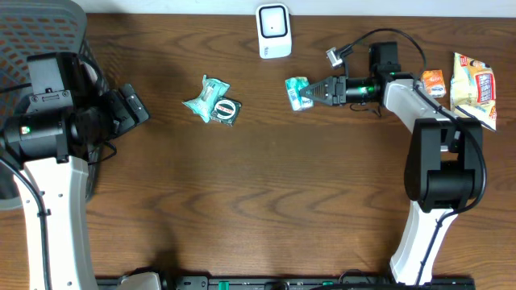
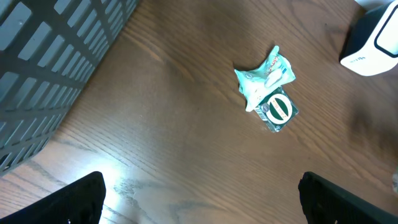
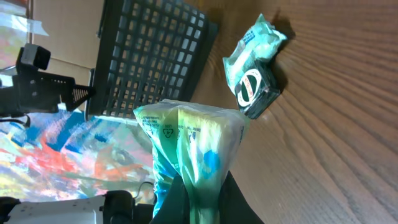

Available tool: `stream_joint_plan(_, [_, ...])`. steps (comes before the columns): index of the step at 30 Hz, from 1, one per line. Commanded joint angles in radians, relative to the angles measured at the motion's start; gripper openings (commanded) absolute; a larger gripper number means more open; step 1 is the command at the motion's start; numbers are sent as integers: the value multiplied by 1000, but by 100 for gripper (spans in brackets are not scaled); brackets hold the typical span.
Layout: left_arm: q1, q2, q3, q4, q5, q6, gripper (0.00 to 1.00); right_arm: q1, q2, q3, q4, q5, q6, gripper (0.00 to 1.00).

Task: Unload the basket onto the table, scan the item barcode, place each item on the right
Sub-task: 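Close the right gripper on the teal pack and lift it rightward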

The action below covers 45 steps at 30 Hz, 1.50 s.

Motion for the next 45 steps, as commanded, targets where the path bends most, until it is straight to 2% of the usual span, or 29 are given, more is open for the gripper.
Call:
stream_joint_plan(1, [4, 2, 22, -3, 6, -1, 97, 2, 14, -5, 21, -89, -17, 1])
stream_joint_plan(9, [4, 2, 22, -3, 6, -2, 98, 5, 14, -5, 62, -178, -15, 1])
stream_joint_plan(28, [4, 2, 22, -3, 6, -2, 98, 8, 14, -5, 61, -178, 97, 1])
stream_joint_plan(45, [4, 2, 22, -3, 6, -2, 98, 14, 14, -5, 92, -178, 98, 1])
